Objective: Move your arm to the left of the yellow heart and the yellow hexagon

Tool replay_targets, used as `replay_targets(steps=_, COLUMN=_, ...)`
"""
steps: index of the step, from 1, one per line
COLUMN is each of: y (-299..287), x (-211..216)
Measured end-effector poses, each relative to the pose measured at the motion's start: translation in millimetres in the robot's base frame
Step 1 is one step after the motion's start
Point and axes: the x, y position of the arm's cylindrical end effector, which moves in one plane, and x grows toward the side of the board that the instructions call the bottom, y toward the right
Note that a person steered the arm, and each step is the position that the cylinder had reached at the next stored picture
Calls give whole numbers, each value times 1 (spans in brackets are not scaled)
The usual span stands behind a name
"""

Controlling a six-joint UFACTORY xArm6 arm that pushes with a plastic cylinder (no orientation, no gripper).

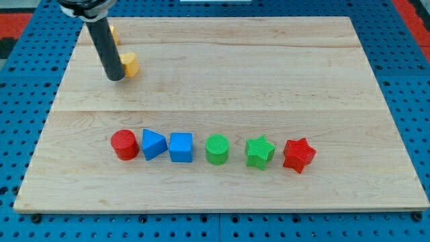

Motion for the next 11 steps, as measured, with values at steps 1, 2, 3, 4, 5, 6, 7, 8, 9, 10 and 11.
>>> replay_targets(steps=1, y=28, x=5)
replay_targets(steps=2, y=5, x=-51)
replay_targets(steps=3, y=6, x=-76)
replay_targets(steps=4, y=20, x=-78)
replay_targets(steps=5, y=97, x=-67)
replay_targets(steps=6, y=207, x=-57)
replay_targets(steps=7, y=273, x=-44)
replay_targets(steps=8, y=319, x=-39)
replay_targets(steps=9, y=300, x=-38)
replay_targets(steps=10, y=242, x=-38)
replay_targets(steps=11, y=160, x=-38)
